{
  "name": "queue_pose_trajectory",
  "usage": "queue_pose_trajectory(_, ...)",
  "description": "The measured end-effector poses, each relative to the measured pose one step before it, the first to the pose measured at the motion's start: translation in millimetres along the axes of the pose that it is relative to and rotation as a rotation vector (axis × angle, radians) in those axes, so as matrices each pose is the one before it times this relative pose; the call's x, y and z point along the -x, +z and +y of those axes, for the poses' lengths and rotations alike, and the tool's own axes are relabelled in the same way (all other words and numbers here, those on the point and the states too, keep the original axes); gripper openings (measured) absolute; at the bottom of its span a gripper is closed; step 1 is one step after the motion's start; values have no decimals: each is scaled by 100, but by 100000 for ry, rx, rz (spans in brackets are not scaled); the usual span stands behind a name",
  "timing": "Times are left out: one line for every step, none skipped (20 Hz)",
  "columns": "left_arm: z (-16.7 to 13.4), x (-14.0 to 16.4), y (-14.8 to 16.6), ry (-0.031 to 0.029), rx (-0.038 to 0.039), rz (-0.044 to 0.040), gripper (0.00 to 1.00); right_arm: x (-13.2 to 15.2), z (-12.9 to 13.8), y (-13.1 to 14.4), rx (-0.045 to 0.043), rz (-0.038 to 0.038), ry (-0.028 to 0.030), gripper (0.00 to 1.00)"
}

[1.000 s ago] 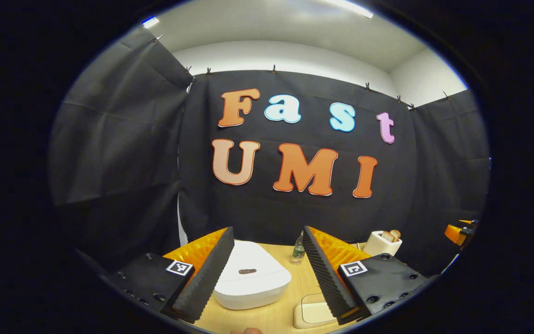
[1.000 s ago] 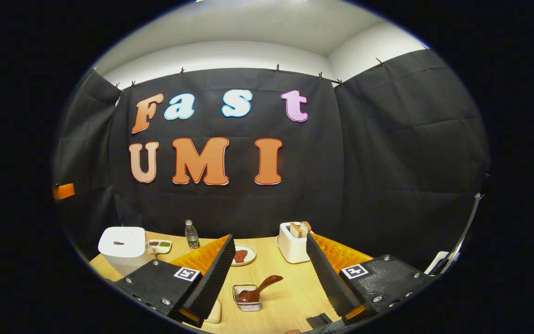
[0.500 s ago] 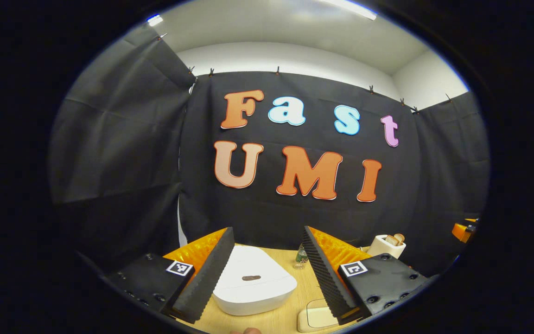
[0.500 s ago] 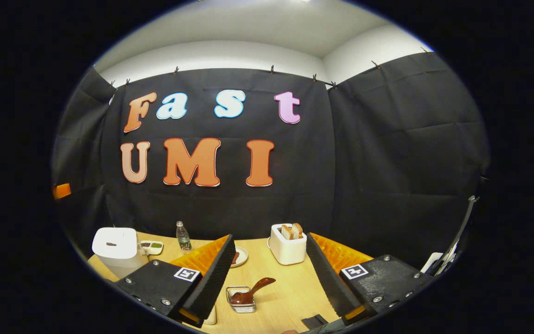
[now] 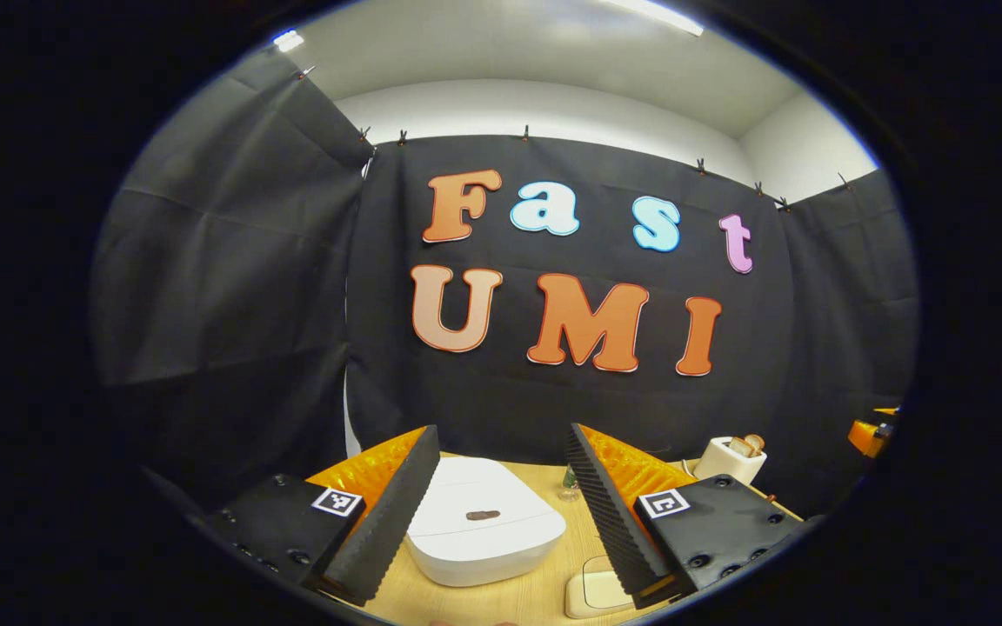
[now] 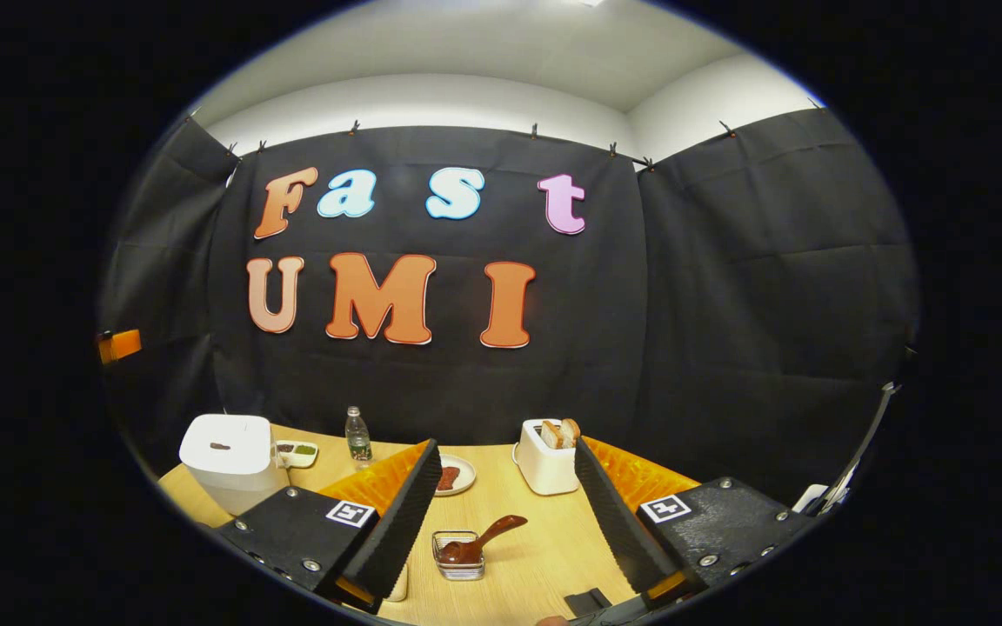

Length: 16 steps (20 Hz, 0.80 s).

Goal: Close the left gripper, press the button to open the rice cooker; take a wooden spoon from the chopstick holder with the right hand, scoop a spoonful of rice and pour it into the rice cooker, then put the wooden spoon back into the chopstick holder.

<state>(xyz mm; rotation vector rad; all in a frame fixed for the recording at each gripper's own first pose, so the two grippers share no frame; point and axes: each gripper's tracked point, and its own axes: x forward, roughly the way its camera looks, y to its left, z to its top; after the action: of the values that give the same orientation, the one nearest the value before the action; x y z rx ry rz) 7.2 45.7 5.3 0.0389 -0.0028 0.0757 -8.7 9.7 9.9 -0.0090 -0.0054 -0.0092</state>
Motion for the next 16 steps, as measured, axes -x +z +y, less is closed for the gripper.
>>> queue_pose_trajectory(-101, -18, 41, -436, 175, 84, 100, -57, -3, 142, -198, -120, -287, 95)
queue_pose_trajectory(-169, 159, -316, -404, -18, 516, 100, -76, -53, 102, -278, -46, -286, 95)
queue_pose_trajectory(15, -23, -204, -254, -137, 830, 96, 41, 8, -39, -274, 118, -113, 95)
queue_pose_trajectory(-86, 44, -67, -689, -20, 458, 97, 64, 38, -63, -183, 180, 232, 100)
queue_pose_trajectory(171, -20, 234, 621, -221, -140, 79, -23, 208, -8, -29, 157, 236, 95)
queue_pose_trajectory(220, -120, 0, 595, -536, -172, 60, 7, 78, -66, 95, 309, 184, 95)
queue_pose_trajectory(207, -6, 166, 762, -704, -439, 42, 3, 95, -52, 175, 375, 171, 95)
queue_pose_trajectory(-157, 99, 175, -694, -1061, -675, 34, 24, 138, -30, 165, 236, 363, 95)
queue_pose_trajectory(-242, 65, 201, -1154, -1330, -470, 36, 36, 108, -83, 89, -1, 450, 95)
queue_pose_trajectory(-212, 9, -7, -1021, -1260, -111, 36, 47, 114, 3, 50, 217, 234, 100)
queue_pose_trajectory(-107, -82, -48, -428, -1752, 406, 36, -202, 186, -108, 84, 448, 397, 100)
queue_pose_trajectory(442, -170, 7, 802, -1618, 248, 36, -102, 225, -120, 100, 386, 384, 96)
queue_pose_trajectory(122, -210, -52, -20, -531, 682, 36, 24, 163, -56, 89, 148, 279, 96)
queue_pose_trajectory(174, 42, 51, 886, -304, -160, 36, -18, 170, -72, 218, 155, 303, 95)
queue_pose_trajectory(843, 414, 417, 3339, 688, 1354, 36, 20, 33, -187, 312, 248, 256, 95)
queue_pose_trajectory(287, -729, -505, 1853, 1027, -299, 21, -17, 37, -139, 324, 452, 164, 95)
